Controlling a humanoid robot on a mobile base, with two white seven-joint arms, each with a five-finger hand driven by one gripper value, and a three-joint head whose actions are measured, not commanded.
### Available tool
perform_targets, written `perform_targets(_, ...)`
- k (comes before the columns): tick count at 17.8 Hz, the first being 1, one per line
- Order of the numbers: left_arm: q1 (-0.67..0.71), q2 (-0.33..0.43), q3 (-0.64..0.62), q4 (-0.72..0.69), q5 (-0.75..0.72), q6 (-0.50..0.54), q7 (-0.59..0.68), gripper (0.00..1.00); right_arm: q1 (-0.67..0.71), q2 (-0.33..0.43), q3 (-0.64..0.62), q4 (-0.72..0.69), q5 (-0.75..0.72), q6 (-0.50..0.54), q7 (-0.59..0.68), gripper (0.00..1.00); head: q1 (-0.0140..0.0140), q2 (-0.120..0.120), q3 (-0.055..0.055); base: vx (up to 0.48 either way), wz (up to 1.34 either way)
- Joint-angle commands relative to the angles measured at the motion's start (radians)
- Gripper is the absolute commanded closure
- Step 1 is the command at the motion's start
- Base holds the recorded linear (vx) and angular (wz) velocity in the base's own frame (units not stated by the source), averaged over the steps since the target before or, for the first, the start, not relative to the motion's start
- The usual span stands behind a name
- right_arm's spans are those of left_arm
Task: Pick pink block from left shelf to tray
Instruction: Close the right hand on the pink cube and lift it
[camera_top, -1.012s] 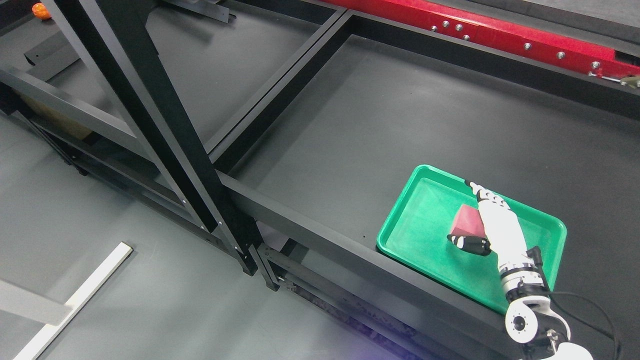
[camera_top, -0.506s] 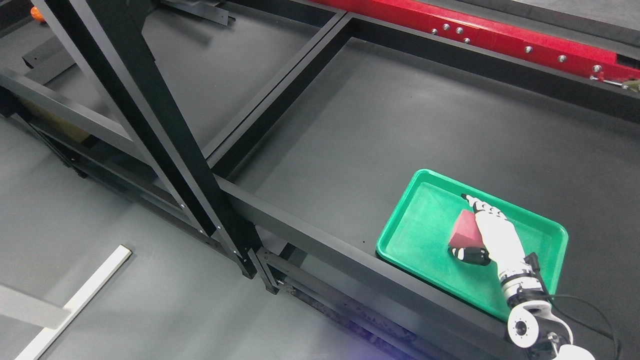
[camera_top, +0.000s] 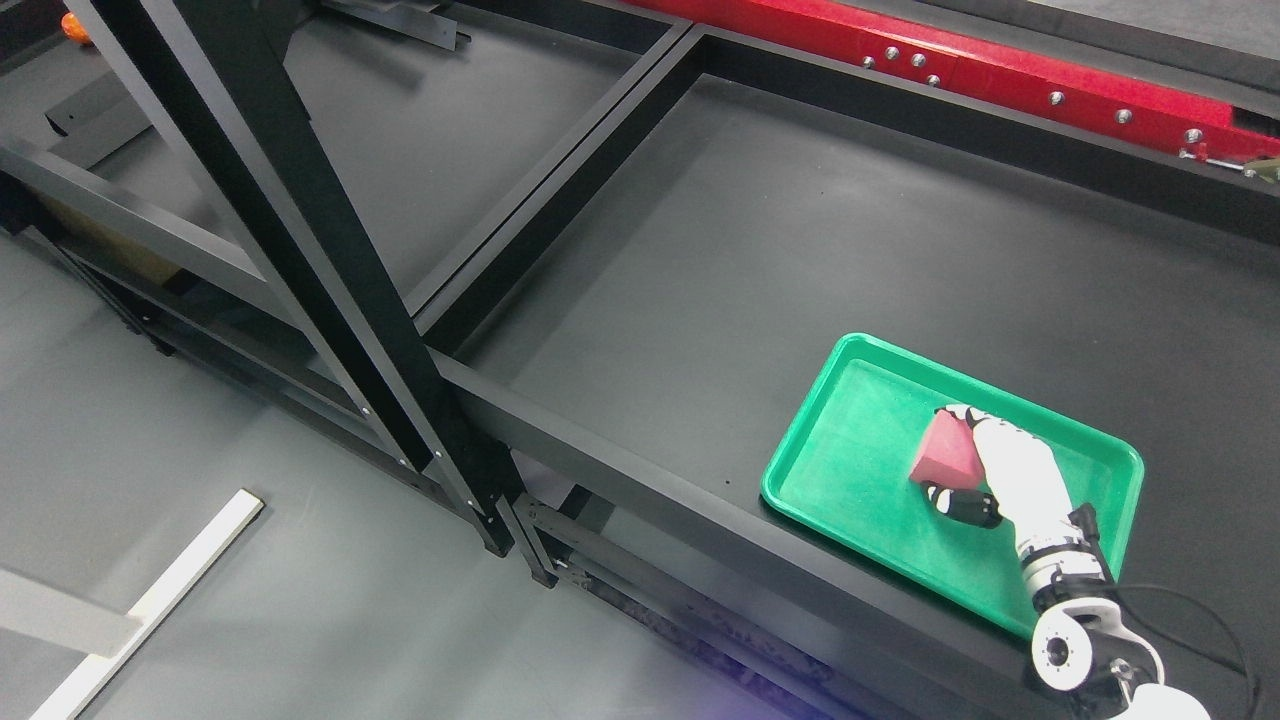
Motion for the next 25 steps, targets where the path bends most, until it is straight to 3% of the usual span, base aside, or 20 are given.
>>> perform_targets(1, 0.009, 0.017, 0.0, 0.0, -0.002, 0.0, -0.001, 0.0, 0.014, -0.023, 0.002, 0.021, -0.011, -0.008, 0.002, 0.92, 0.0, 0.0, 0.0, 0.0, 0.0)
perform_targets(2, 0.009, 0.017, 0.0, 0.0, -0.002, 0.0, -0.001, 0.0, 0.014, -0.023, 0.002, 0.021, -0.011, -0.018, 0.002, 0.98, 0.0, 0.0, 0.0, 0.0, 0.0)
perform_targets(4, 0.009, 0.017, 0.0, 0.0, -0.002, 0.0, -0.001, 0.0, 0.011, -0.02, -0.01, 0.021, -0.011, -0.032, -0.005, 0.99, 0.0, 0.0, 0.0, 0.0, 0.0)
perform_targets(12, 0.009, 0.017, 0.0, 0.0, -0.002, 0.0, -0.001, 0.0, 0.011, -0.008, -0.076, -0.049, -0.023, -0.045, -0.186, 0.98, 0.0, 0.0, 0.0, 0.0, 0.0)
perform_targets(16, 0.009, 0.017, 0.0, 0.0, -0.002, 0.0, -0.001, 0.0, 0.013, 0.006, -0.145, -0.115, -0.116, -0.049, -0.197, 0.97, 0.0, 0.0, 0.0, 0.0, 0.0)
perform_targets(25, 0.009, 0.017, 0.0, 0.0, -0.002, 0.0, -0.001, 0.0, 0.091, 0.033, -0.217, -0.248, -0.216, -0.169, -0.241, 0.97, 0.0, 0.0, 0.0, 0.0, 0.0)
